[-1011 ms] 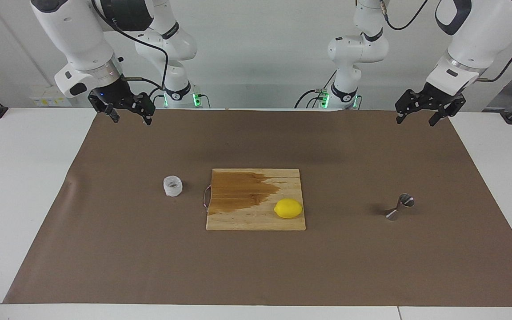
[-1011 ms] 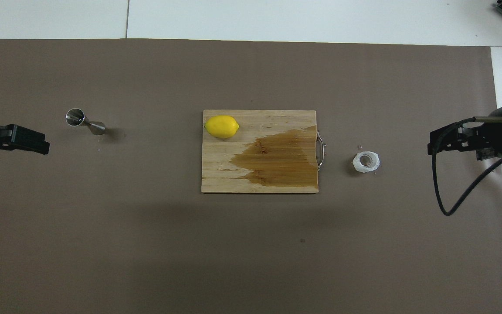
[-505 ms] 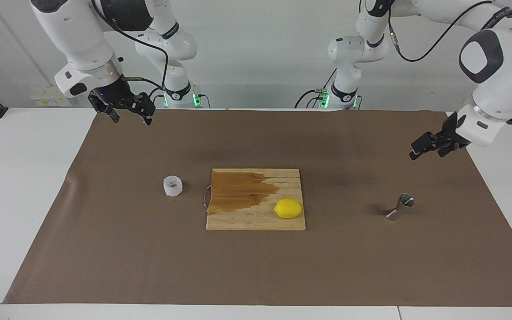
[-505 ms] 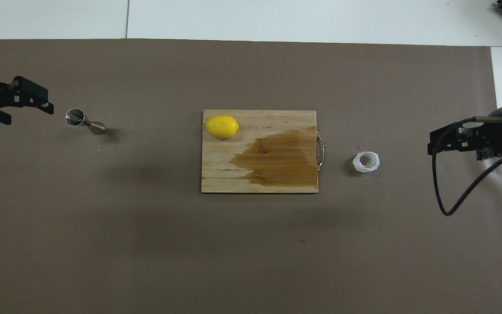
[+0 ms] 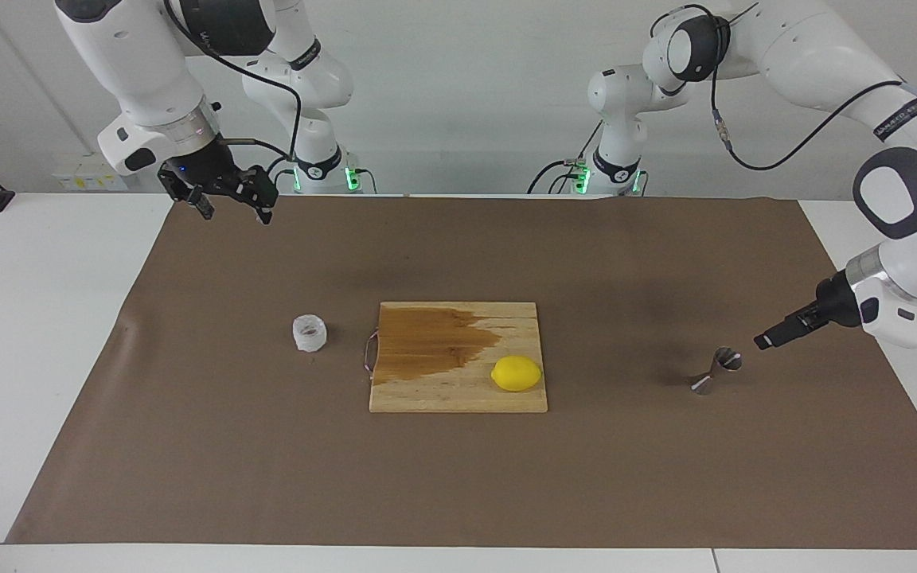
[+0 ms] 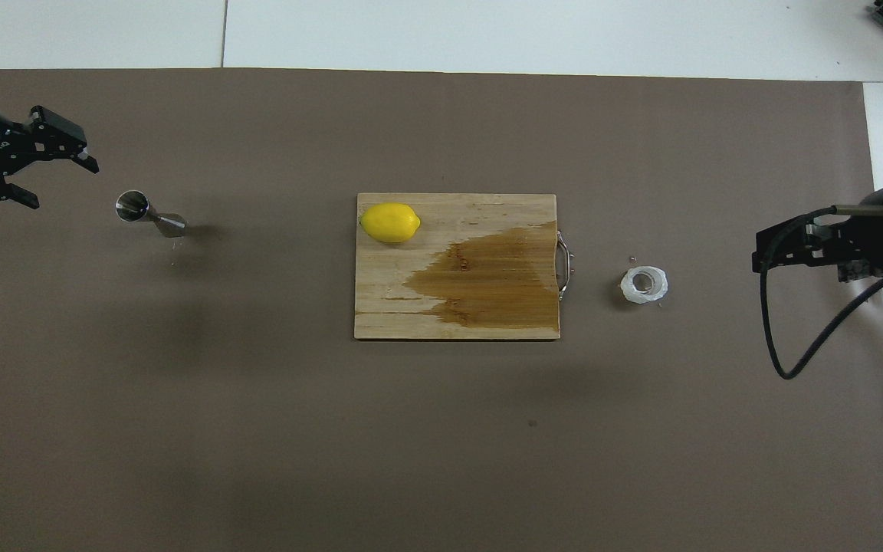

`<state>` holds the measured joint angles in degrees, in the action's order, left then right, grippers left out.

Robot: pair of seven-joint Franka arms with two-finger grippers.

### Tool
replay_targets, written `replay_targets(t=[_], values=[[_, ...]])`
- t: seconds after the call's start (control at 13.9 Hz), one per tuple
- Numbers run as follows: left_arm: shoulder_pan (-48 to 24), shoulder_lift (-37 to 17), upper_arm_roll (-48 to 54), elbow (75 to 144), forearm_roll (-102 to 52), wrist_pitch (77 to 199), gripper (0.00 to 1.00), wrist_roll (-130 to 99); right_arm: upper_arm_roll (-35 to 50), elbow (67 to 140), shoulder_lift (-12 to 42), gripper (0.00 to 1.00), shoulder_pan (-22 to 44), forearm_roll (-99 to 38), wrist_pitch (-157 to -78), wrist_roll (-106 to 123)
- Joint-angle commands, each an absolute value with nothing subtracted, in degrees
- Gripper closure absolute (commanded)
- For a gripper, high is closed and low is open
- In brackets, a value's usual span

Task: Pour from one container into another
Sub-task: 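Move the left gripper toward the small metal cup, opening it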

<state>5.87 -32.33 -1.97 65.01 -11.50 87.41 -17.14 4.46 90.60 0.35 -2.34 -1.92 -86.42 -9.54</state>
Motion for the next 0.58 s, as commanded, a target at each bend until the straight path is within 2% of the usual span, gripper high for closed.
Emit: replay_targets(t=[0.0,0.22,0.51], values=[[7.99,-39.10,-2.55,57.23,-12.83,84.46,0.00,-20.46,4.66,90.97,-0.44,0.00,-2.81,-3.16,-85.69,-9.49],[11.68,-42.18,-2.37,57.13,-17.56,87.18,0.00,-28.01,4.66,90.97,-0.44,0.00,-2.81,-3.16,-85.78,-9.49],[15.10,-43.06,-2.38,58.71,-26.00,88.77,0.00,-40.92,4.66,90.97,-0.44,0.00,-2.81,-3.16,-85.78,-9.49]])
